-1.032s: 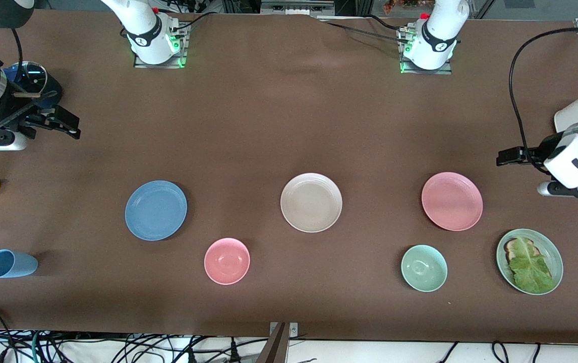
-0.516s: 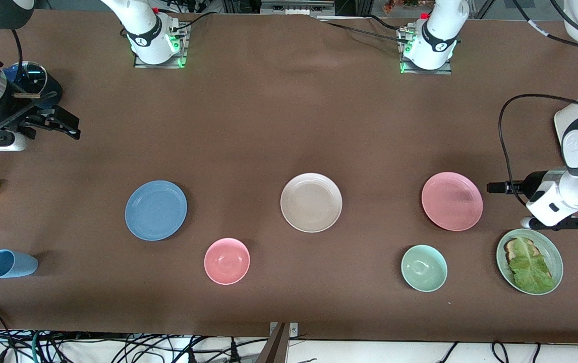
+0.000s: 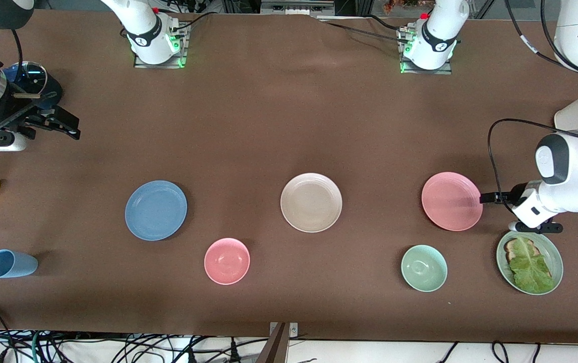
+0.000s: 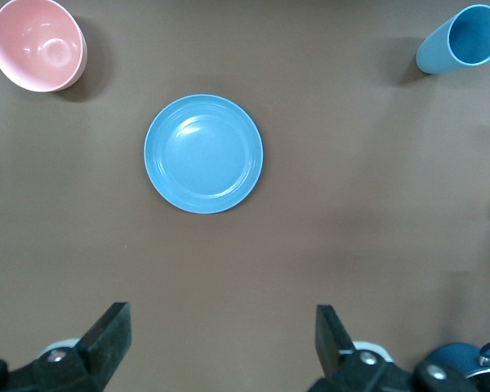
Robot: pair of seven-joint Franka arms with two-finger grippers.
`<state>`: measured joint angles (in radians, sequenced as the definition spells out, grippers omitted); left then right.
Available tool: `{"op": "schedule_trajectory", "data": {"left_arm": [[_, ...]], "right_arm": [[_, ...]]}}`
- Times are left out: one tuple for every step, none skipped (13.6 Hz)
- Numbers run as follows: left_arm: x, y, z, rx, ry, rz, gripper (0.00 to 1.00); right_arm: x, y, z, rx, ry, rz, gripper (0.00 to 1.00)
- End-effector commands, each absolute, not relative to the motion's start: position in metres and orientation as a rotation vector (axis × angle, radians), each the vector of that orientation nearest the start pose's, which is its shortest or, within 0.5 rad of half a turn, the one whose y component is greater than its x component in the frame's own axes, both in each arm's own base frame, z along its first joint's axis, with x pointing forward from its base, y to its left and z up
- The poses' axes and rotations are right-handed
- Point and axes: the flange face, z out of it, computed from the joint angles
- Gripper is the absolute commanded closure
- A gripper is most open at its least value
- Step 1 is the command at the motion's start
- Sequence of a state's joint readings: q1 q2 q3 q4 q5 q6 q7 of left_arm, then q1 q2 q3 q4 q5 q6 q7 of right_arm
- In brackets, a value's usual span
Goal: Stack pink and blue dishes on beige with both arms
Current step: 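Reach the left gripper to the large pink plate rim and grasp it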
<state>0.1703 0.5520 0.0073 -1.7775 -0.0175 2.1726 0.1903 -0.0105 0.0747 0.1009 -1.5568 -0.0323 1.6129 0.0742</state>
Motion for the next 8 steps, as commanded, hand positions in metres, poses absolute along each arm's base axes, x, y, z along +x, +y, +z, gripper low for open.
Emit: {"op": "schedule_trajectory", "data": {"left_arm": [[0.594,0.101,0.213,-3.157,0.064,0.125,0.00],[0.588,0.099,0.204,-3.156,0.067,0.116,0.00],[0.586,0.098,0.200,-3.157,0.069,0.120,0.00],[0.585,0.098,0.197,-3.158,0.069,0.130,0.00],[0.582,0.097,0.192,-3.160,0.069,0.146,0.06],[0.581,0.097,0.188,-3.161,0.067,0.156,0.23],[0.582,0.097,0.188,-3.161,0.067,0.156,0.45],[0.581,0.096,0.188,-3.162,0.069,0.163,0.66]], "right_arm": [[0.580,0.047,0.597,-3.154,-0.008,0.019,0.00],[0.581,0.046,0.597,-3.154,-0.006,0.019,0.00],[0.580,0.046,0.596,-3.154,-0.006,0.024,0.00],[0.580,0.046,0.596,-3.154,-0.006,0.024,0.00],[0.580,0.046,0.596,-3.154,-0.006,0.024,0.00],[0.580,0.047,0.597,-3.154,-0.008,0.022,0.00],[0.580,0.046,0.596,-3.154,-0.006,0.024,0.00],[0.580,0.046,0.596,-3.154,-0.006,0.024,0.00]]}}
